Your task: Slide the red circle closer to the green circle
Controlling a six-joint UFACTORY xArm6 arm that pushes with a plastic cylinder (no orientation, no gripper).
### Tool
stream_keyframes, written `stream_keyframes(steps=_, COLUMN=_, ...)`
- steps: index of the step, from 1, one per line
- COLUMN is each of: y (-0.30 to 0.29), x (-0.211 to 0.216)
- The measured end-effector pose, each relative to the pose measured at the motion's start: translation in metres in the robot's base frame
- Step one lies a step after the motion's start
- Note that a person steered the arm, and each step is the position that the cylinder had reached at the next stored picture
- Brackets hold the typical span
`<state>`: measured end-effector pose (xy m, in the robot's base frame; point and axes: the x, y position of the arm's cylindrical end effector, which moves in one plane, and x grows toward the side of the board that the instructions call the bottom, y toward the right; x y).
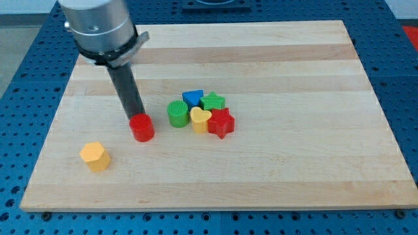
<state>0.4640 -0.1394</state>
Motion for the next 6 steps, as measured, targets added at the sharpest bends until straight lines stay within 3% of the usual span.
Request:
stream_keyframes(steps=2, y=-0.046, x=0.009)
stream_keyframes(steps=3, y=-0.046, x=0.035)
stream_keyframes(steps=4, y=-0.039, x=0.054)
stream_keyframes(steps=6, y=0.013, x=0.039)
